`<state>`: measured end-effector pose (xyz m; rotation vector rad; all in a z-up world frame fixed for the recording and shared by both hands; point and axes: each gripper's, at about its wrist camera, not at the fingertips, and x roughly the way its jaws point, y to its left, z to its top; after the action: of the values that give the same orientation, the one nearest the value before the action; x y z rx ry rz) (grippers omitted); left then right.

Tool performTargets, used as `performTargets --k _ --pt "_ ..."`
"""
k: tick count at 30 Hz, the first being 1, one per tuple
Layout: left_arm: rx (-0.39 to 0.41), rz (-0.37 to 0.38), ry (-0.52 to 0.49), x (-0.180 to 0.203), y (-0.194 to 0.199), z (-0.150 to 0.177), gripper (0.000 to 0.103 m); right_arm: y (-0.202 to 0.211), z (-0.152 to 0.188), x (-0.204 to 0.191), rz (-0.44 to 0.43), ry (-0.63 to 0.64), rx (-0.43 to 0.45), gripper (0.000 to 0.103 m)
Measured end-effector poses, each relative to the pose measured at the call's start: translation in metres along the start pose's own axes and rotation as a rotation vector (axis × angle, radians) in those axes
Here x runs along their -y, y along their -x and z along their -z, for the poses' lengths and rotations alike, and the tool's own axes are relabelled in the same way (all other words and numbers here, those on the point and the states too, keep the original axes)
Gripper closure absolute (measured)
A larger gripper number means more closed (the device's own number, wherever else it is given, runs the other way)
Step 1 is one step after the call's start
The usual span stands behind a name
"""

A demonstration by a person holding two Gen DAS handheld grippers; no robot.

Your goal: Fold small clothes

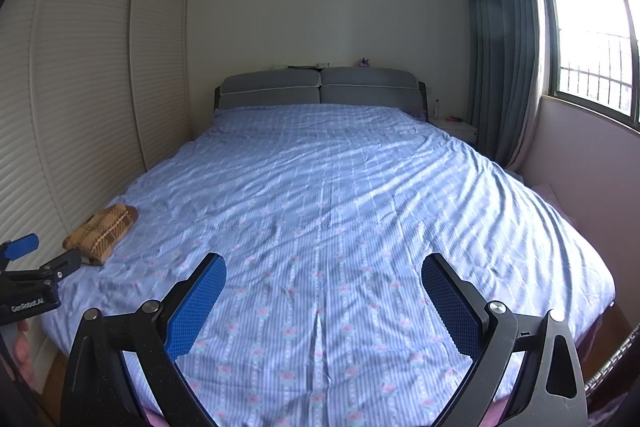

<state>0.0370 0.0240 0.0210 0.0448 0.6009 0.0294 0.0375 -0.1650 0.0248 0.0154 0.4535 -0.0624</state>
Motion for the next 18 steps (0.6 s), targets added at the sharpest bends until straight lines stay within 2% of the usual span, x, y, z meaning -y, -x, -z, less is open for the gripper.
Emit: performTargets --k 18 --pt "-0.013 -0.001 -0.002 -0.0012 -0.0026 0.0029 0.0 -0.0006 0.0005 -0.0008 -0.001 -0.002 -0.002 0.004"
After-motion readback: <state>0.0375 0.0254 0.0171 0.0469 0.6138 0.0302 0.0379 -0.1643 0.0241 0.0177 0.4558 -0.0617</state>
